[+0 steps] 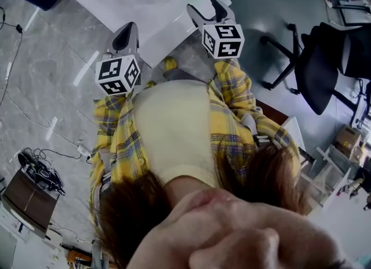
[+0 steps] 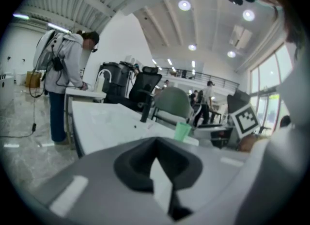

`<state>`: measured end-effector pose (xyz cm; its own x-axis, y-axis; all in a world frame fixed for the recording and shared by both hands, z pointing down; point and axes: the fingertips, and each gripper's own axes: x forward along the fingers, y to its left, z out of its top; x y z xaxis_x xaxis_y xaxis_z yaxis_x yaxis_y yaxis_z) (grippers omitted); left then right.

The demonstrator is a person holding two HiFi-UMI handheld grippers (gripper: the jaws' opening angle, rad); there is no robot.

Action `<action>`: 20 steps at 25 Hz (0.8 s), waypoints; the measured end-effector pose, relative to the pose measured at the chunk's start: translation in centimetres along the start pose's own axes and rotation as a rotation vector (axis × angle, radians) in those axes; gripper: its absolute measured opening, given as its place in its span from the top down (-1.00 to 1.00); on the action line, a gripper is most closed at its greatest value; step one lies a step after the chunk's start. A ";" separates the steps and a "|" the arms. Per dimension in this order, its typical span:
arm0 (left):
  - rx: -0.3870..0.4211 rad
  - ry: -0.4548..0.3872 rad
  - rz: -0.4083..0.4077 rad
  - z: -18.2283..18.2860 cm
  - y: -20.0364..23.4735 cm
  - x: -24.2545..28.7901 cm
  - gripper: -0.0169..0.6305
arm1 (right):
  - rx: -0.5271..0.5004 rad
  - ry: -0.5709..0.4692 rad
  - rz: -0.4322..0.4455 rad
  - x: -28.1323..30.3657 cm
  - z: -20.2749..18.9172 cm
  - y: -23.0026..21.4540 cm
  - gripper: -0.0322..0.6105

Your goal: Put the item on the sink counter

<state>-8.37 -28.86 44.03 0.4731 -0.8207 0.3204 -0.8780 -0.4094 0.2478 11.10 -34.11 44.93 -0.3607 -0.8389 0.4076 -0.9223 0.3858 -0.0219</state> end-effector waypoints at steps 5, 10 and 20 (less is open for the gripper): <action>-0.001 -0.011 -0.002 0.0 0.2 -0.9 0.96 | -0.004 -0.019 0.023 -1.0 0.2 2.1 -0.07; 0.002 -0.020 -0.012 0.0 0.0 -1.6 0.96 | -0.004 -0.052 0.008 -2.2 0.4 3.5 0.39; 0.010 -0.024 -0.029 0.1 -0.6 -2.4 0.96 | 0.058 -0.064 0.024 -3.6 0.3 4.9 0.71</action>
<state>-8.96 -26.65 42.97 0.4963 -0.8179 0.2911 -0.8649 -0.4369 0.2471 7.86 -29.26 43.11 -0.3896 -0.8530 0.3473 -0.9189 0.3854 -0.0844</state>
